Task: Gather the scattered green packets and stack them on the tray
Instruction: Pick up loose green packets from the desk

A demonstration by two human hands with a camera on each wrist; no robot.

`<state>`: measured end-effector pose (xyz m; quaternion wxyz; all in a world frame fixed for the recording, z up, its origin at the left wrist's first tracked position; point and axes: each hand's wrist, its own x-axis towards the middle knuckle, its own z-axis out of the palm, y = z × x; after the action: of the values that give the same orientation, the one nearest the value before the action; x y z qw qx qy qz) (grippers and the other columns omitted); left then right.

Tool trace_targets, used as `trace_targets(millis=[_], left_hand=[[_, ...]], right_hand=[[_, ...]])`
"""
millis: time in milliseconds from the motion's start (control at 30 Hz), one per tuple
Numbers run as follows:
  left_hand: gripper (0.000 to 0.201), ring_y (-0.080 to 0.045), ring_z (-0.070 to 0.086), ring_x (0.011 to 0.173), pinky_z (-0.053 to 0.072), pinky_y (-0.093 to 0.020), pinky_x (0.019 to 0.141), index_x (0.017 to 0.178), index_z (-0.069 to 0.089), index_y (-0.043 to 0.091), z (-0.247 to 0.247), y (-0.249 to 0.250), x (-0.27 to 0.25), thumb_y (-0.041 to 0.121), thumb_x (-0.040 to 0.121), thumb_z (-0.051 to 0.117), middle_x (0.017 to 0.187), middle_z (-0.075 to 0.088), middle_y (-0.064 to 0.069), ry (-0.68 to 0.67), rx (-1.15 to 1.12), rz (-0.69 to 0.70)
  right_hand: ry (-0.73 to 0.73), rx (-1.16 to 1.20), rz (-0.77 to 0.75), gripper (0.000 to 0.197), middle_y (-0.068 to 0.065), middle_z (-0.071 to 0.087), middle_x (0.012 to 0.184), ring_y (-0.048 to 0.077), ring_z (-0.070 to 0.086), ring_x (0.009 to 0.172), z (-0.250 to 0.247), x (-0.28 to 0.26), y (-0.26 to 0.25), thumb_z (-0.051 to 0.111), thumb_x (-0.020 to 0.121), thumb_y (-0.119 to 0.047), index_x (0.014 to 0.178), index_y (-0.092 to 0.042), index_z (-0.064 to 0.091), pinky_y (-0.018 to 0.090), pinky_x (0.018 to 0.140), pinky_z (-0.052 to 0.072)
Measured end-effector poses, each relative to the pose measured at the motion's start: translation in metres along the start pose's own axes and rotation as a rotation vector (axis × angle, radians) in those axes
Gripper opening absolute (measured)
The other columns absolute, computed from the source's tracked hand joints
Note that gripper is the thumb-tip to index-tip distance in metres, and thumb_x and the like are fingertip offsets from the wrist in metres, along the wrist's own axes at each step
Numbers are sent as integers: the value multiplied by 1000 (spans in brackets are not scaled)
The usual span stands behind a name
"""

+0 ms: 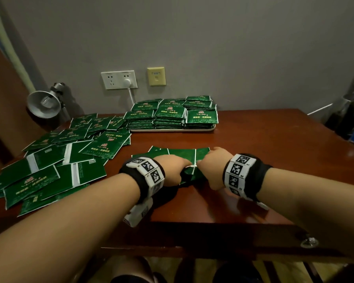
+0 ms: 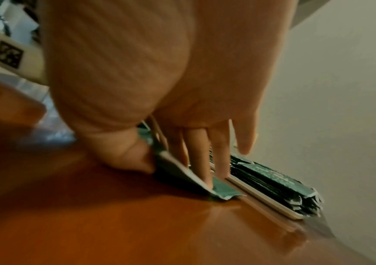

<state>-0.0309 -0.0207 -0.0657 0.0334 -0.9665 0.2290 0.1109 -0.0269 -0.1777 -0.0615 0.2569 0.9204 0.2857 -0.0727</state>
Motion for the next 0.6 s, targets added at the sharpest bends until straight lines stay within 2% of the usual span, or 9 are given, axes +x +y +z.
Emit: trace_targets(millis=[67, 167, 267, 367, 433, 467, 533, 600], left_hand=[[36, -25, 61, 103, 53, -39, 86, 121, 59, 19, -3, -6, -4, 13, 87, 48, 113, 65, -4, 14, -25, -25], [24, -22, 61, 93, 53, -35, 79, 108, 64, 19, -6, -24, -16, 18, 91, 46, 102, 66, -2, 36, -25, -86], [11, -16, 60, 85, 51, -31, 74, 97, 61, 27, -13, -47, -29, 24, 93, 51, 98, 66, 3, 77, -47, -137], [16, -16, 60, 91, 53, -38, 85, 92, 55, 29, -27, -57, -36, 13, 90, 53, 101, 65, 4, 63, -111, -157], [24, -14, 52, 93, 41, -47, 103, 92, 52, 28, -39, -54, -34, 5, 89, 48, 98, 59, 6, 22, -106, -174], [25, -15, 49, 95, 28, -53, 111, 94, 52, 27, -44, -51, -31, 3, 89, 46, 96, 56, 7, 7, -69, -184], [26, -17, 49, 104, 4, -62, 113, 99, 57, 25, -51, -42, -22, 4, 89, 45, 98, 57, 7, -22, 32, -194], [25, -21, 50, 113, -2, -65, 113, 99, 59, 25, -48, -34, -13, 6, 90, 45, 102, 60, 8, -25, 77, -187]], right_hand=[[21, 5, 19, 16, -4, 53, 77, 22, 59, 85, -1, -5, -1, 60, 84, -30, 97, -22, 57, 34, 87, 43], [24, 59, 85, 12, -2, 57, 79, 24, 59, 77, -4, -12, 8, 57, 83, -27, 92, -21, 63, 30, 70, 45], [-13, 204, 160, 18, -1, 61, 78, 24, 61, 72, -7, -18, 24, 56, 77, -29, 89, -19, 65, 26, 59, 47], [-94, 354, 177, 19, 1, 60, 74, 22, 58, 70, -13, -16, 39, 56, 81, -29, 86, -13, 65, 23, 54, 42], [-106, 449, 186, 14, 1, 56, 70, 21, 55, 69, -16, -9, 47, 56, 84, -25, 79, -13, 61, 24, 55, 41], [-94, 471, 194, 14, 0, 56, 70, 22, 55, 72, -15, -4, 50, 56, 85, -24, 79, -14, 61, 25, 58, 42], [-73, 463, 222, 14, 1, 58, 75, 23, 57, 77, -13, 4, 53, 57, 86, -25, 86, -13, 64, 27, 64, 45], [-82, 423, 244, 21, 4, 63, 88, 24, 60, 82, -9, 10, 52, 58, 86, -28, 99, -12, 65, 29, 68, 49]])
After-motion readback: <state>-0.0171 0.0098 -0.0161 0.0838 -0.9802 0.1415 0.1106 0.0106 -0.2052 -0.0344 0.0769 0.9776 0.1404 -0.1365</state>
